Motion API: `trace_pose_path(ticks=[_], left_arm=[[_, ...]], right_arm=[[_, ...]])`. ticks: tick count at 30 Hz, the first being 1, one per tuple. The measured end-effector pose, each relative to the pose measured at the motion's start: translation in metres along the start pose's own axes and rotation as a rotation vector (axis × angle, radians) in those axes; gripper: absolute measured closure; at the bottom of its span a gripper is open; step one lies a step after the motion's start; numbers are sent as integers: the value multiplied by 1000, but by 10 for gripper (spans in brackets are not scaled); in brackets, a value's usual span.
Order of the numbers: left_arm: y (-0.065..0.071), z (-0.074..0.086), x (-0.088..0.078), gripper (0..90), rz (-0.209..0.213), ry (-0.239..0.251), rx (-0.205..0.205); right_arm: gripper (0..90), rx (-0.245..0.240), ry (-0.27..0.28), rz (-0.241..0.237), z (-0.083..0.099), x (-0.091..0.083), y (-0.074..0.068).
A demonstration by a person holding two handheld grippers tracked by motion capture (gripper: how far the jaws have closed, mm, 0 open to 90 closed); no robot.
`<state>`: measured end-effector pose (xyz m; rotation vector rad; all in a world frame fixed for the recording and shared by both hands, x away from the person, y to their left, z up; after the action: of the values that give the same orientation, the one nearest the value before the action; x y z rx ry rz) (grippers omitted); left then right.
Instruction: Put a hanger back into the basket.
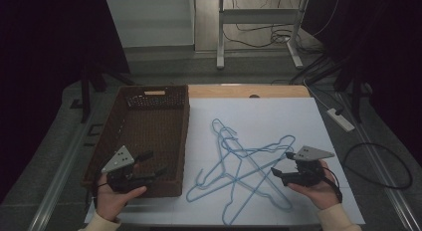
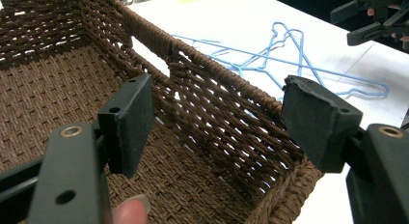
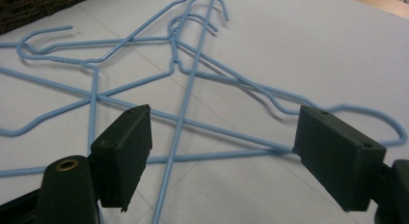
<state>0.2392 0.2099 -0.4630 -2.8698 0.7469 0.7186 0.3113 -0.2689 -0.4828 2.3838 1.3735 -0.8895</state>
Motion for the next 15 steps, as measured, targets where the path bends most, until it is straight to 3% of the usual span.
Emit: trace_pose_path(ticks=[10,15], left_arm=[[1,-1,0,286,5,-2,3],[2,-1,0,286,6,-1,3]], right_arm=[[270,-38,-69,-51,-16,16,-2],[288,-81,-104,-61,-25,22,-7]])
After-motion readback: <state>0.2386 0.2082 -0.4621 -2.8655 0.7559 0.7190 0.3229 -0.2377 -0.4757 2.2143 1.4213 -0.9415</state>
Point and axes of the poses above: each handheld gripper's, and its own axes: x roughly forward along the jaws, z roughly out of its underside, y roughly to its right, the point moved 2 cm from there along x, roughly forward along the jaws, and after that the axes turned 14 degrees about -z, right-handed, at the moved point
